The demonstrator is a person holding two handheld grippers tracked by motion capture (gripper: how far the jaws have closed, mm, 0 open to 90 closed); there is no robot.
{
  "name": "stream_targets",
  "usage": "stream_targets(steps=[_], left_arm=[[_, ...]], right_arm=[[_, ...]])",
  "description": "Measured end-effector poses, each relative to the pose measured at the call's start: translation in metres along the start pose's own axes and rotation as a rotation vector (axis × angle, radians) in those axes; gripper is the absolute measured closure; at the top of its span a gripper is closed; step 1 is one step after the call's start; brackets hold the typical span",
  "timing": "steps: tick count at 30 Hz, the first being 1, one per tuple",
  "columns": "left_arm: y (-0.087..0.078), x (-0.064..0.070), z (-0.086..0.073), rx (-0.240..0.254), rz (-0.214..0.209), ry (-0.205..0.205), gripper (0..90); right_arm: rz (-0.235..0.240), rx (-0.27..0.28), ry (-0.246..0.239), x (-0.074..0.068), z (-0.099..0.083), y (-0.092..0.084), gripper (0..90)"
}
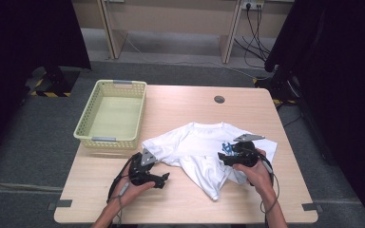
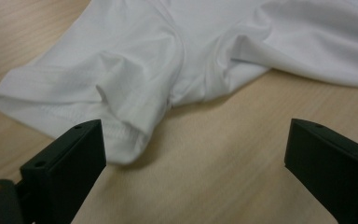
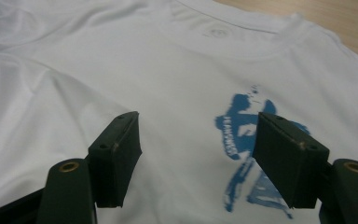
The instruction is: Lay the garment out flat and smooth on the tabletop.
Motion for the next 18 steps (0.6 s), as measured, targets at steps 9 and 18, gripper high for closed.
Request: stream_targets(steps=[9, 18], left_arm=[[-0.010, -0.006, -0.024, -0.039, 0.026, -0.026, 1.4], [-0.010, -0.006, -0.024, -0.045, 0.027, -0.024, 0.0]], right_arm=[[0.100, -0.049, -0.127, -0.036, 0.007, 0.022, 57.4], [0.140, 0.001, -0.167, -0.042, 0.000, 0.005, 82.6]])
Point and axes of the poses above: each handheld gripper's, and its own axes: y roughly forward along the jaws, z roughly out of its top, x roughly to its right, the point moved 7 cm from there along y, roughly forward along the jaws, and after that the axes turned 7 degrees about -y, right-handed, at the moved point
